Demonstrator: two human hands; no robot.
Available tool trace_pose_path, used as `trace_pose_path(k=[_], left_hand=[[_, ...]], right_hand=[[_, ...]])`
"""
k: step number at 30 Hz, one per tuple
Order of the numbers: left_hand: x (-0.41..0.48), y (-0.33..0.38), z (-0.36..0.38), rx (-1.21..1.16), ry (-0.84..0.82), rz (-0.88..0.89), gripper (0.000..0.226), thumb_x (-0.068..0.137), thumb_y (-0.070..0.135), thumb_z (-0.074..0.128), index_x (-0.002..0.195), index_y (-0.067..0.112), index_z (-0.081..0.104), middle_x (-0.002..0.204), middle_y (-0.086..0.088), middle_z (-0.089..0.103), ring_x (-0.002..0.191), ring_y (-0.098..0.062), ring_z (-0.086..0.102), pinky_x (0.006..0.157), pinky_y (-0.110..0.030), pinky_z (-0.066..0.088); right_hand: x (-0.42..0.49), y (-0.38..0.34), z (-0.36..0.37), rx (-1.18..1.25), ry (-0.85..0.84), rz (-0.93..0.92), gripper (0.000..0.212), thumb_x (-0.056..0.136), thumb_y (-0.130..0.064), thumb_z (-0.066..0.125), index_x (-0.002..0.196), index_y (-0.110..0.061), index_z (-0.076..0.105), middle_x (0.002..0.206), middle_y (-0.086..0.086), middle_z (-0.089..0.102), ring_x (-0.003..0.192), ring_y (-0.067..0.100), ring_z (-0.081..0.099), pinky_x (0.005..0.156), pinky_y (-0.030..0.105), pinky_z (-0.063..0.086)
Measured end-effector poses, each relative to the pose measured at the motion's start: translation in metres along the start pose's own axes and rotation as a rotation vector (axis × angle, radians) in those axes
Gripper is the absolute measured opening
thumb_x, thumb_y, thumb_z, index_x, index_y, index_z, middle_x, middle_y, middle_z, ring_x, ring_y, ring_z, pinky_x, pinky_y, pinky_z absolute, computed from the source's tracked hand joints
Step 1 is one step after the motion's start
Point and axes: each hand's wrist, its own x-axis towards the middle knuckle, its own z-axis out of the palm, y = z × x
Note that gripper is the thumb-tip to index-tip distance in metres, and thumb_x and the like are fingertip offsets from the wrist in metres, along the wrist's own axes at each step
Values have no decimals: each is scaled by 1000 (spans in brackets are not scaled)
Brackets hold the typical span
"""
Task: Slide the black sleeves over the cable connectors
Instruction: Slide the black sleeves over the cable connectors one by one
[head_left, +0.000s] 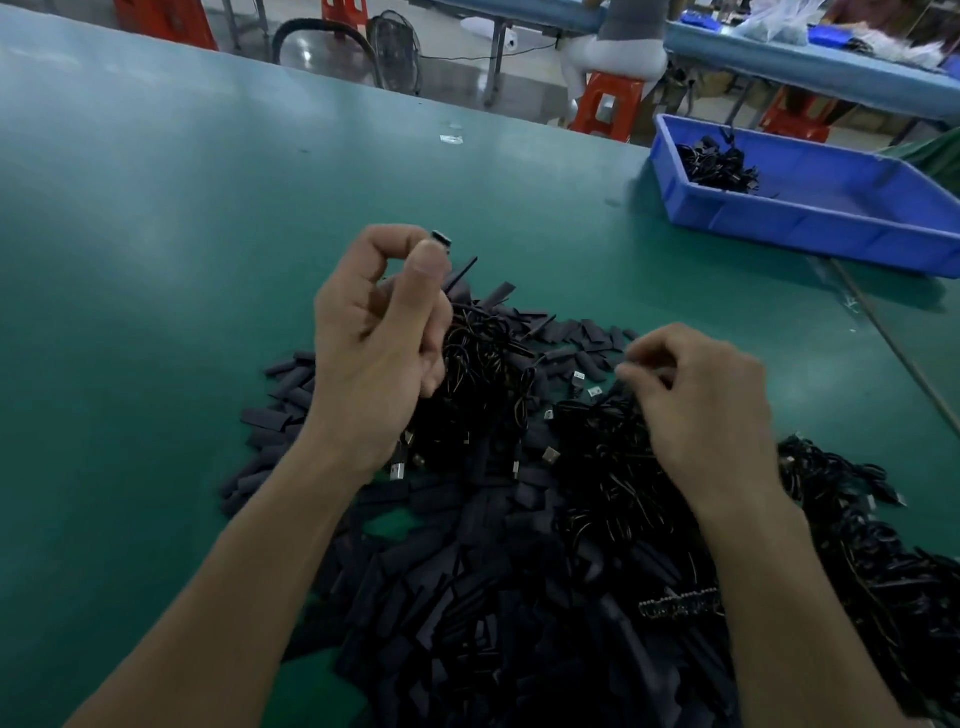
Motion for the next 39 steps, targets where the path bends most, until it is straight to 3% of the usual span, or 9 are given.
trace_pose_path(k=[3, 6, 10, 13, 21, 27, 31, 35, 39], left_hand=[[3, 2, 0, 150, -61, -86, 24, 101, 29, 54, 84, 34, 71, 53, 13, 41, 42, -4, 29, 39, -15, 26], [4, -1, 0, 383, -196, -174, 25, 105, 22, 48, 101, 24, 72, 51, 17, 42, 44, 1, 34, 42, -9, 28], [3, -8, -2, 453, -362, -397, 33, 107, 8, 42, 130, 21, 60, 56, 11, 48, 47, -7, 31, 42, -16, 28], [3, -3, 0, 478, -414, -384, 28, 107, 8, 41, 123, 28, 54, 67, 10, 64, 48, -5, 42, 42, -16, 35], [2, -7, -3, 483, -360, -344, 12, 101, 11, 57, 94, 20, 59, 83, 4, 76, 58, -9, 65, 53, -19, 50], [1, -10, -10, 413, -241, -299, 12, 91, 11, 73, 89, 23, 72, 69, 7, 68, 59, -8, 67, 56, -19, 55], [-1, -10, -9, 389, -212, -325, 10, 90, 11, 74, 94, 19, 70, 70, -2, 71, 59, -16, 69, 56, -22, 56], [-1, -13, -8, 419, -191, -305, 9, 93, 11, 70, 92, 20, 70, 72, -2, 73, 57, -16, 68, 55, -22, 55], [-2, -16, -7, 475, -218, -301, 12, 98, 14, 64, 93, 24, 69, 72, 2, 74, 55, -13, 68, 53, -19, 53]], right_hand=[[-10, -17, 8, -134, -211, -253, 44, 85, -7, 74, 124, -27, 67, 122, -2, 63, 115, 19, 53, 105, 35, 37], [-24, -31, 14, -200, -444, -467, 36, 91, -19, 67, 121, -38, 66, 128, -13, 55, 119, 13, 42, 101, 31, 30], [-34, -44, 22, -263, -650, -460, 23, 91, -41, 67, 114, -36, 69, 114, -13, 58, 112, 18, 37, 84, 31, 25], [-36, -50, 30, -361, -705, -445, 32, 91, -47, 65, 119, -31, 67, 113, -8, 58, 114, 22, 37, 83, 32, 22], [-47, -49, 43, -314, -703, -371, 48, 93, -64, 51, 119, -26, 66, 113, -4, 55, 115, 23, 37, 90, 40, 21], [-51, -42, 48, -116, -630, -355, 24, 83, -54, 71, 94, -32, 67, 92, -16, 47, 103, 14, 43, 82, 34, 24], [-42, -35, 46, 189, -611, -216, 18, 88, -40, 72, 81, -32, 58, 86, -14, 56, 82, 7, 55, 76, 31, 47], [-32, -26, 37, 434, -426, 15, 19, 97, -31, 64, 83, -33, 50, 73, -7, 65, 68, 5, 61, 57, 17, 48], [-24, -19, 31, 622, -338, 119, 18, 99, -21, 58, 99, -38, 50, 75, -8, 71, 64, 7, 66, 59, 18, 51]])
